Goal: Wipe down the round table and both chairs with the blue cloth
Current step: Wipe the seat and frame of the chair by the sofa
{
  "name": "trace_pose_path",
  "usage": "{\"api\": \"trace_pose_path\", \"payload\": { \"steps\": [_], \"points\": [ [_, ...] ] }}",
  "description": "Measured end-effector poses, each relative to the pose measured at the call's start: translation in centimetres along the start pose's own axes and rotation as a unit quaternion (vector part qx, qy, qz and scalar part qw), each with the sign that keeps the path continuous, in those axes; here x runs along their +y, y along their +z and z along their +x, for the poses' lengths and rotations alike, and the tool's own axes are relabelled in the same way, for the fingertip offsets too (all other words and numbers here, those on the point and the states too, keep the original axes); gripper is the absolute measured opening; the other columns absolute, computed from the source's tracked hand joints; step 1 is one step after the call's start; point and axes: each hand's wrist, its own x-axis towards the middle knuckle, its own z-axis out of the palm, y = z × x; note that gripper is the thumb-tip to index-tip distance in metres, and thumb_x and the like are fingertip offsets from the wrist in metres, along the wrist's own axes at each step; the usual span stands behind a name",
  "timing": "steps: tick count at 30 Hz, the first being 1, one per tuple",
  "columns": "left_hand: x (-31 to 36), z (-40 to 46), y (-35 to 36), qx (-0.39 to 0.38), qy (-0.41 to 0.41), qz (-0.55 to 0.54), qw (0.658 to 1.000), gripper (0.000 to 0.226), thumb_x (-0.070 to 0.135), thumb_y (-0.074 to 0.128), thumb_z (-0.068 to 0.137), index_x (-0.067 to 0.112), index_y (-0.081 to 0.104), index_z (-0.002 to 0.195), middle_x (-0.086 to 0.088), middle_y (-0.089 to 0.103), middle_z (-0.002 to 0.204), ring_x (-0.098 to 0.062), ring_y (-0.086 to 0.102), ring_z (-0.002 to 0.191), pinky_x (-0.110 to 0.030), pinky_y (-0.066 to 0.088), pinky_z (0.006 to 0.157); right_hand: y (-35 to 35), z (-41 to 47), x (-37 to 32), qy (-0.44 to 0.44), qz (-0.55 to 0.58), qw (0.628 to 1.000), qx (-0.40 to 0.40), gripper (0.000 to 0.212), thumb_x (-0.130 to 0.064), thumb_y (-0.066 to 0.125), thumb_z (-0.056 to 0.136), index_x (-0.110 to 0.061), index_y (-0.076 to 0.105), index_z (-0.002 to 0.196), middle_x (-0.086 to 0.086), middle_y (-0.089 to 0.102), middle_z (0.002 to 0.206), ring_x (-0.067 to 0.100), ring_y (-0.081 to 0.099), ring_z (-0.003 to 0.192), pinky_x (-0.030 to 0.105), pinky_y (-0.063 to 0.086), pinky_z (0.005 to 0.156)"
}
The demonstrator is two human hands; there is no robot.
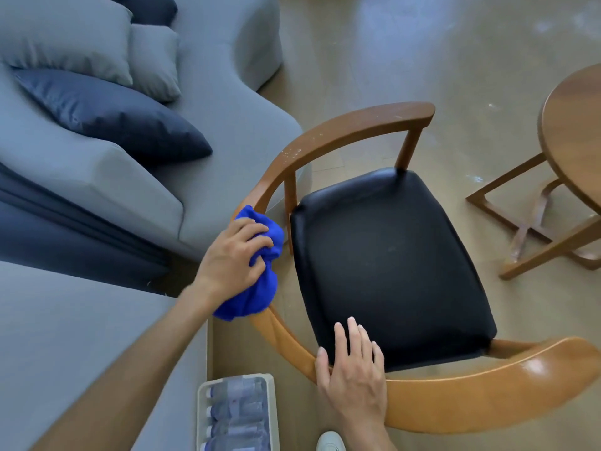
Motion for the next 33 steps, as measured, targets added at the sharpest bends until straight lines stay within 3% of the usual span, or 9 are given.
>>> {"api": "trace_pose_path", "payload": {
  "steps": [4,6,8,10,14,21,25,28,33],
  "points": [
    [-0.1,0.4,0.0,-0.01,-0.07,-0.006,0.997,0.049,0.013,0.071,0.075,0.013,0.06,0.124,-0.012,0.047,0.139,-0.032,0.036,0.134,-0.05,0.044,0.104,-0.5,0.0,-0.1,-0.002,0.032,0.999,-0.019,0.051,-0.042,0.042,0.084,-0.009,0.069,0.111,0.014,0.065,0.12,0.03,0.064,0.107,0.046,0.053,0.085],
    [0.8,-0.9,0.2,0.023,-0.195,0.006,0.98,0.073,0.026,0.073,0.074,0.015,0.042,0.139,-0.016,0.031,0.146,-0.036,0.027,0.136,-0.049,0.037,0.106,-1.3,0.0,-0.1,-0.01,0.063,0.998,-0.024,0.048,-0.041,0.044,0.082,-0.01,0.071,0.106,0.012,0.067,0.116,0.027,0.066,0.103,0.043,0.054,0.083],
    [2.3,-1.8,0.4,0.049,-0.325,0.042,0.944,0.077,0.038,0.077,0.069,0.007,0.044,0.131,-0.02,0.042,0.129,-0.039,0.04,0.119,-0.051,0.042,0.095,-1.7,-0.2,-0.1,-0.014,0.097,0.995,-0.018,0.044,-0.039,0.049,0.08,-0.011,0.073,0.104,0.009,0.069,0.113,0.024,0.067,0.1,0.04,0.054,0.083],
    [3.9,-2.4,0.3,0.031,-0.364,0.084,0.927,0.065,0.041,0.08,0.069,0.0,0.053,0.112,-0.021,0.052,0.105,-0.039,0.049,0.096,-0.05,0.043,0.08,-2.2,-0.4,0.2,-0.027,0.133,0.991,-0.016,0.037,-0.034,0.059,0.082,-0.013,0.07,0.11,0.004,0.065,0.121,0.02,0.063,0.11,0.037,0.05,0.093],
    [5.2,-3.0,-1.8,0.015,-0.315,0.069,0.946,0.054,0.033,0.081,0.07,-0.002,0.059,0.105,-0.018,0.056,0.094,-0.036,0.053,0.085,-0.046,0.045,0.075,-5.0,-0.6,0.9,0.004,0.273,0.96,-0.068,0.042,-0.025,0.053,0.094,-0.024,0.049,0.135,-0.014,0.038,0.144,0.005,0.028,0.137,0.022,0.023,0.113],
    [10.9,-3.7,-11.2,0.064,-0.161,-0.138,0.975,0.051,0.034,0.079,0.074,0.018,0.052,0.114,0.01,0.054,0.097,-0.005,0.054,0.079,-0.019,0.044,0.071,-19.4,1.6,-0.9,-0.127,0.358,0.922,0.071,0.063,-0.016,0.067,0.086,-0.032,0.039,0.14,-0.021,0.033,0.144,-0.015,0.022,0.131,0.004,0.02,0.106],
    [14.6,-3.0,-18.3,0.019,-0.031,-0.116,0.993,0.05,0.04,0.074,0.074,0.025,0.05,0.114,0.008,0.045,0.121,-0.009,0.053,0.092,-0.018,0.049,0.076,-29.2,2.2,-0.9,-0.244,0.291,0.925,0.006,0.084,-0.021,0.068,0.079,-0.044,0.021,0.145,-0.021,0.024,0.151,-0.005,0.019,0.138,0.018,0.023,0.109],
    [16.8,-2.2,-22.9,0.012,0.033,-0.073,0.997,0.048,0.042,0.07,0.073,0.03,0.049,0.115,0.009,0.039,0.127,-0.009,0.044,0.108,-0.023,0.047,0.085,-34.1,1.7,-0.7,-0.302,0.188,0.934,-0.038,0.06,-0.02,0.065,0.08,-0.032,0.043,0.135,-0.02,0.051,0.118,-0.002,0.042,0.113,0.024,0.035,0.1],
    [18.9,-0.9,-28.5,0.063,0.09,-0.018,0.994,0.035,0.038,0.067,0.076,0.027,0.05,0.105,0.01,0.049,0.11,-0.011,0.045,0.097,-0.025,0.041,0.082,-39.6,-0.3,-0.8,-0.351,0.171,0.92,0.019,0.013,-0.016,0.055,0.083,-0.023,0.056,0.095,-0.017,0.046,0.087,0.003,0.05,0.079,0.016,0.039,0.067]
  ]
}}
